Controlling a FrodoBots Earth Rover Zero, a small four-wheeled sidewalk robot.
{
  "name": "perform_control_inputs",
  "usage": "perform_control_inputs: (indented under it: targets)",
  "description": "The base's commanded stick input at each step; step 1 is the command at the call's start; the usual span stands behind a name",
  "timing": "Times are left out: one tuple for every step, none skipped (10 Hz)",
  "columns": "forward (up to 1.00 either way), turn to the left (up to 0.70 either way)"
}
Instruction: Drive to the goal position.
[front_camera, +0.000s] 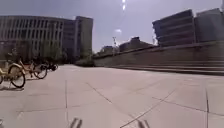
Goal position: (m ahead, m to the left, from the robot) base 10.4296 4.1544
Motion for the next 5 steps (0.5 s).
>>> perform_control_inputs:
  targets:
    - [1.0,0.0]
    - [1.0,0.0]
    - [1.0,0.0]
    - [1.0,0.0]
    - [1.0,0.0]
